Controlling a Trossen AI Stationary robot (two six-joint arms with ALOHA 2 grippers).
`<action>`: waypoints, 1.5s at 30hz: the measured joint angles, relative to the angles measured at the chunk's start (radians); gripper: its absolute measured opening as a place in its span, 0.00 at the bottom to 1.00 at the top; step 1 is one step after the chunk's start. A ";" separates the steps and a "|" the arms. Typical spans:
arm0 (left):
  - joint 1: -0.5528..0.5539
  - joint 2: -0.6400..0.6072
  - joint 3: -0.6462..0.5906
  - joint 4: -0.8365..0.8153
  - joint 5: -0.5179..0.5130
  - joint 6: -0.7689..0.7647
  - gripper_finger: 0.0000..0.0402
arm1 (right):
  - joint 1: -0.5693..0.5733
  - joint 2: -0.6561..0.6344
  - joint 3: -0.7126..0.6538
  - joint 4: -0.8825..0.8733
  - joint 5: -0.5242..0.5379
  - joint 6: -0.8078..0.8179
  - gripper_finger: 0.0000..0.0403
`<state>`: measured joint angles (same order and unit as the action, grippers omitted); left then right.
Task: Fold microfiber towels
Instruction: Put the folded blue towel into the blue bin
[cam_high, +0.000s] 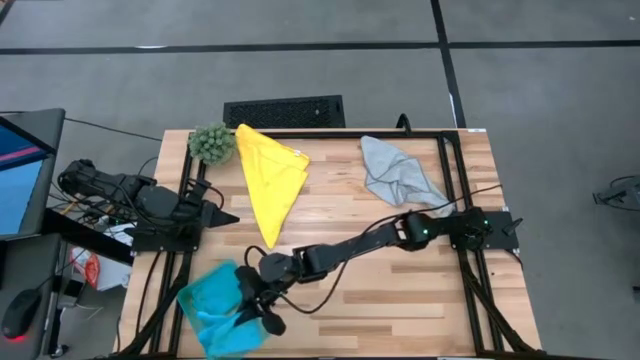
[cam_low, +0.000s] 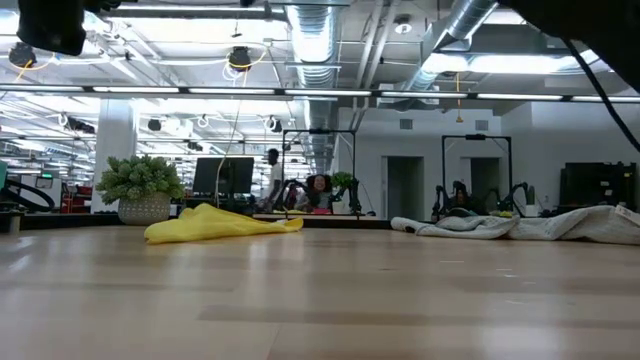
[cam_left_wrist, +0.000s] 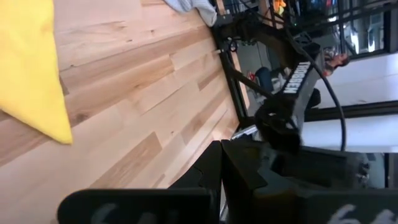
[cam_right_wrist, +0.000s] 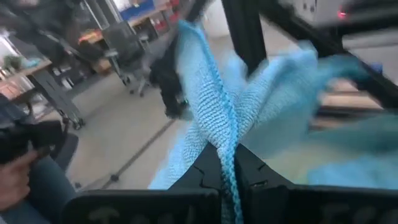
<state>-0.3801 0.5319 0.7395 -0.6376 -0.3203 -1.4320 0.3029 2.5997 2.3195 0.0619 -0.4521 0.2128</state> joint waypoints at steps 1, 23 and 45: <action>0.000 0.000 0.000 0.000 0.000 0.007 0.00 | -0.007 0.002 -0.003 -0.024 -0.015 -0.009 0.05; 0.000 0.027 0.000 0.000 -0.002 0.036 0.00 | -0.004 0.009 -0.005 -0.130 -0.047 -0.397 0.05; 0.000 0.070 0.000 0.003 -0.017 0.015 0.00 | 0.015 0.056 -0.004 -0.186 -0.083 -0.469 0.05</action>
<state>-0.3801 0.6021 0.7395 -0.6350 -0.3375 -1.4171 0.3181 2.6559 2.3154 -0.1240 -0.5354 -0.2558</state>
